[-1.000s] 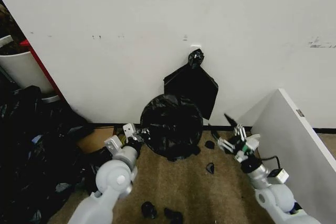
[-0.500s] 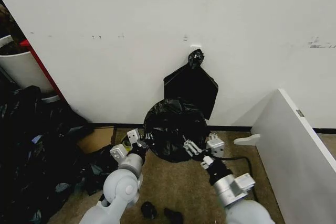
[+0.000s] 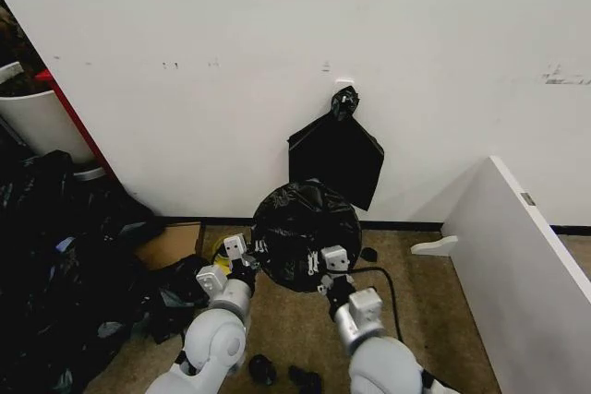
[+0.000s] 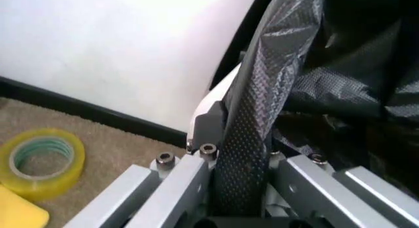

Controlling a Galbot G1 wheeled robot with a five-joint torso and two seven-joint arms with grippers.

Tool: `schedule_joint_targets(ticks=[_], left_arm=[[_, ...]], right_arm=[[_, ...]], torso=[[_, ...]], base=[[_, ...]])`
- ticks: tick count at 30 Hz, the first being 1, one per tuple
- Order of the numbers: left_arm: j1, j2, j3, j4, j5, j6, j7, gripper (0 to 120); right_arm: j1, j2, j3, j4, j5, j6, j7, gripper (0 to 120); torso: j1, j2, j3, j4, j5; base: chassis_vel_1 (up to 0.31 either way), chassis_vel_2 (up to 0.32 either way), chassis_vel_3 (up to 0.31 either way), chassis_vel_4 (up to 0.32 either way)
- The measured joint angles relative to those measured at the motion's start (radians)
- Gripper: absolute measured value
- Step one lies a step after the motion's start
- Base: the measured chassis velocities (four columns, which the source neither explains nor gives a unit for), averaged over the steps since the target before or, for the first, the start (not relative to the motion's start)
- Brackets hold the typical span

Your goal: Place the garbage bag over the trash bin.

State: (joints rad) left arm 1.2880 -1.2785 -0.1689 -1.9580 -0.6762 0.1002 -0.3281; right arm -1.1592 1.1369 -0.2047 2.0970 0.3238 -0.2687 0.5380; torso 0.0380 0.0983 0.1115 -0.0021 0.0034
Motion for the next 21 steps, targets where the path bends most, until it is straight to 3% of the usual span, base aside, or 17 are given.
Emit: schedule_joint_targets(ticks=[8, 21], left_arm=[[-0.009, 0.000, 0.003, 0.006, 0.006, -0.021, 0.013, 1], [-0.002, -0.006, 0.008, 0.001, 0.004, -0.019, 0.021, 1]], right_arm=[[0.122, 0.030, -0.057, -0.075, 0.108, -0.132, 0.099, 0], [0.251, 0.081, -0.131, -0.221, 0.106, -0.097, 0.111, 0]], torso=[[0.000, 0.000, 0.000, -0.0002, 0.0000], [0.000, 0.000, 0.000, -0.0001, 0.0001]], base=[[0.000, 0.000, 0.000, 0.000], [0.000, 0.000, 0.000, 0.000]])
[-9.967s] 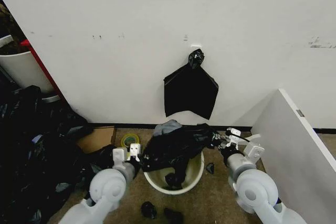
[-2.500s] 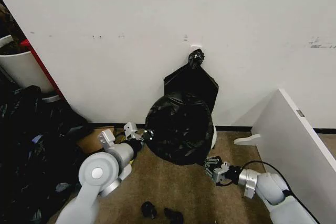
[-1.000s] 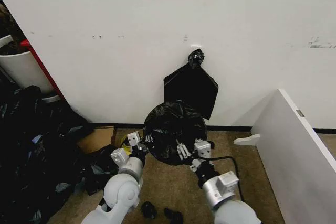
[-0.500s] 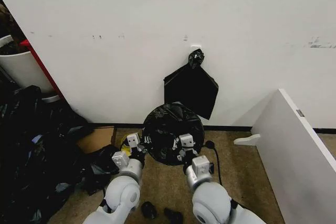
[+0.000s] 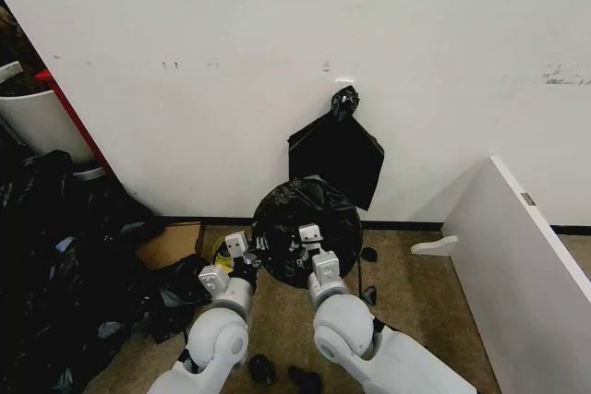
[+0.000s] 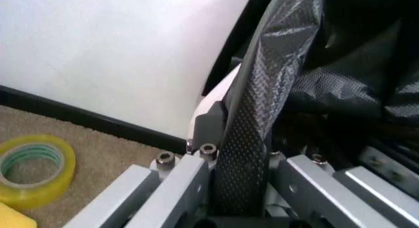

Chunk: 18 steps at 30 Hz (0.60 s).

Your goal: Place the garbage bag over the trash bin.

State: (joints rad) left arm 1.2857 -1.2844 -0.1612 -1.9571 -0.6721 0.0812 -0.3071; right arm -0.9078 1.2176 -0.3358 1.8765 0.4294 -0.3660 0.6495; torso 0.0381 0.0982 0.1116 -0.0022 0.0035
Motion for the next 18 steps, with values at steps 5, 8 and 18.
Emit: schedule_joint_targets(ticks=[5, 8, 18], left_arm=[[0.008, 0.000, -0.001, -0.005, 0.001, -0.022, 0.027, 1], [0.013, 0.002, -0.003, -0.005, 0.009, -0.042, 0.048, 1], [0.028, 0.005, -0.012, -0.004, 0.025, -0.062, 0.068, 1]], right_arm=[[0.060, 0.008, -0.007, -0.066, 0.064, -0.052, 0.051, 0], [0.086, 0.019, -0.002, -0.093, 0.102, -0.064, 0.075, 0], [0.117, 0.040, 0.015, -0.158, 0.116, -0.086, 0.094, 0]], torso=[[0.000, 0.000, 0.000, -0.0001, 0.0000], [0.000, 0.000, 0.000, -0.0001, -0.0001], [0.000, 0.000, 0.000, 0.0000, 0.0000]], base=[[0.000, 0.000, 0.000, 0.000], [0.000, 0.000, 0.000, 0.000], [0.000, 0.000, 0.000, 0.000]])
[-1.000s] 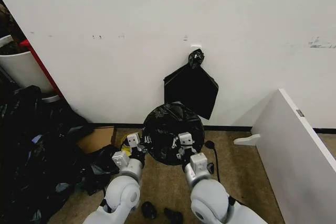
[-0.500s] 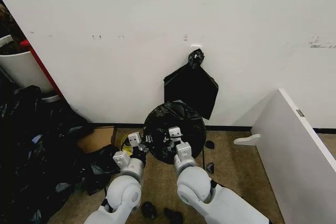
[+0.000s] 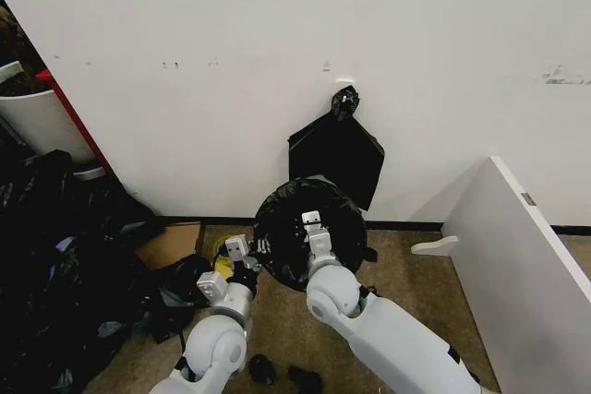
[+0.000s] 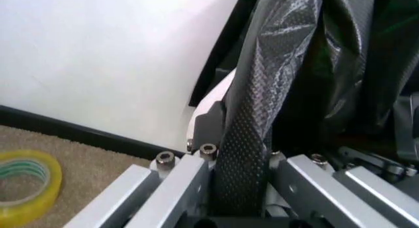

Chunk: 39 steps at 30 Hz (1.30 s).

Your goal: Place the garbage bag over the trash bin.

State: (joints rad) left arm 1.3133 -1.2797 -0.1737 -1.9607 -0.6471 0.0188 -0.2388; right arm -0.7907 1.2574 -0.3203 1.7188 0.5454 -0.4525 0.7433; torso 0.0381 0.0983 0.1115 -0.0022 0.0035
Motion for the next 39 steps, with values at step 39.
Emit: schedule_joint_targets(ticks=[39], left_arm=[[-0.190, -0.094, 0.229, 0.246, 0.026, -0.031, 0.015, 1]], right_arm=[[-0.035, -0.160, 0.136, 0.001, -0.065, -0.101, -0.052, 0]], torso=[[0.000, 0.000, 0.000, 0.0001, 0.0000]], base=[[0.000, 0.000, 0.000, 0.000]])
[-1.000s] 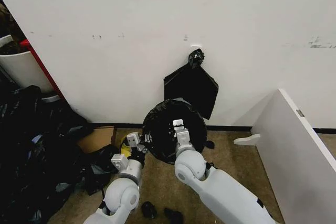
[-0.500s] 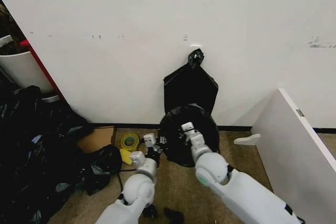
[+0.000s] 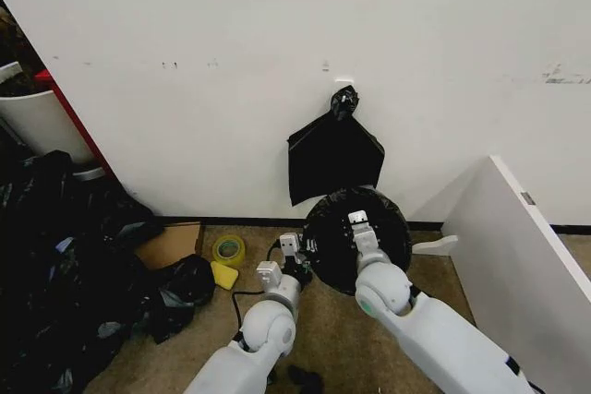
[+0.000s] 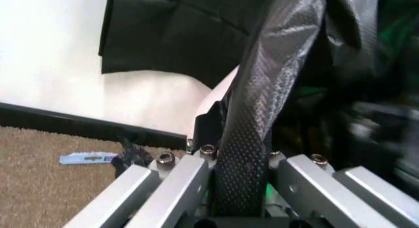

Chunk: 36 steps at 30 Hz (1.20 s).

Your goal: Place the garbage bag over the trash bin.

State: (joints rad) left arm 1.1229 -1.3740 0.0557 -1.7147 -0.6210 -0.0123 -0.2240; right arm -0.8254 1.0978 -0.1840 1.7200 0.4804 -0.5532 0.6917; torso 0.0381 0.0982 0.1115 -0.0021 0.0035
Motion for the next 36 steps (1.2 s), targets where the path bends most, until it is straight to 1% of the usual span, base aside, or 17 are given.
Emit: schedule_joint_targets(ticks=[7, 10, 13, 15, 16, 20, 22, 24, 26, 31, 36], left_arm=[[0.046, 0.006, -0.010, -0.039, 0.028, -0.006, 0.011, 1], [0.052, 0.008, -0.015, -0.043, 0.036, -0.008, 0.012, 1], [0.055, 0.012, -0.026, -0.040, 0.049, -0.020, 0.013, 1], [0.054, 0.012, -0.033, -0.033, 0.053, -0.027, 0.013, 1], [0.054, 0.012, -0.033, -0.033, 0.053, -0.027, 0.013, 1], [0.052, 0.012, -0.040, -0.025, 0.064, -0.037, 0.016, 1], [0.053, 0.012, -0.041, -0.025, 0.074, -0.042, 0.019, 1], [0.054, 0.012, -0.041, -0.025, 0.082, -0.045, 0.021, 1], [0.057, 0.012, -0.043, -0.025, 0.102, -0.057, 0.026, 1], [0.064, 0.016, -0.048, -0.037, 0.125, -0.073, 0.037, 1], [0.068, 0.022, -0.056, -0.057, 0.131, -0.087, 0.046, 1]], right_arm=[[0.053, 0.018, 0.007, -0.079, 0.027, -0.037, 0.019, 0], [0.052, 0.014, 0.009, -0.077, 0.036, -0.039, 0.018, 0], [0.021, -0.007, 0.010, -0.015, 0.069, -0.038, 0.010, 0], [-0.014, -0.023, 0.004, 0.064, 0.123, -0.047, 0.011, 0], [-0.014, -0.023, 0.004, 0.064, 0.123, -0.047, 0.011, 0], [-0.057, -0.041, -0.005, 0.229, 0.308, -0.136, 0.058, 0], [-0.054, -0.042, -0.005, 0.263, 0.392, -0.171, 0.086, 0], [-0.047, -0.044, -0.005, 0.267, 0.420, -0.178, 0.094, 0], [-0.027, -0.055, -0.010, 0.260, 0.479, -0.183, 0.110, 0], [-0.018, -0.067, -0.020, 0.219, 0.492, -0.184, 0.102, 0], [-0.019, -0.069, -0.046, 0.169, 0.400, -0.184, 0.063, 0]], torso=[[0.000, 0.000, 0.000, 0.0000, -0.0001], [0.000, 0.000, 0.000, 0.0000, 0.0000], [0.000, 0.000, 0.000, -0.0001, 0.0000], [0.000, 0.000, 0.000, -0.0002, 0.0000], [0.000, 0.000, 0.000, -0.0002, 0.0000], [0.000, 0.000, 0.000, -0.0002, 0.0000], [0.000, 0.000, 0.000, -0.0002, -0.0001], [0.000, 0.000, 0.000, -0.0001, 0.0000], [0.000, 0.000, 0.000, -0.0001, -0.0001], [0.000, 0.000, 0.000, -0.0001, 0.0000], [0.000, 0.000, 0.000, -0.0002, 0.0000]], base=[[0.000, 0.000, 0.000, 0.000], [0.000, 0.000, 0.000, 0.000], [0.000, 0.000, 0.000, 0.000], [0.000, 0.000, 0.000, 0.000], [0.000, 0.000, 0.000, 0.000], [0.000, 0.000, 0.000, 0.000], [0.000, 0.000, 0.000, 0.000], [0.000, 0.000, 0.000, 0.000], [0.000, 0.000, 0.000, 0.000], [0.000, 0.000, 0.000, 0.000], [0.000, 0.000, 0.000, 0.000]])
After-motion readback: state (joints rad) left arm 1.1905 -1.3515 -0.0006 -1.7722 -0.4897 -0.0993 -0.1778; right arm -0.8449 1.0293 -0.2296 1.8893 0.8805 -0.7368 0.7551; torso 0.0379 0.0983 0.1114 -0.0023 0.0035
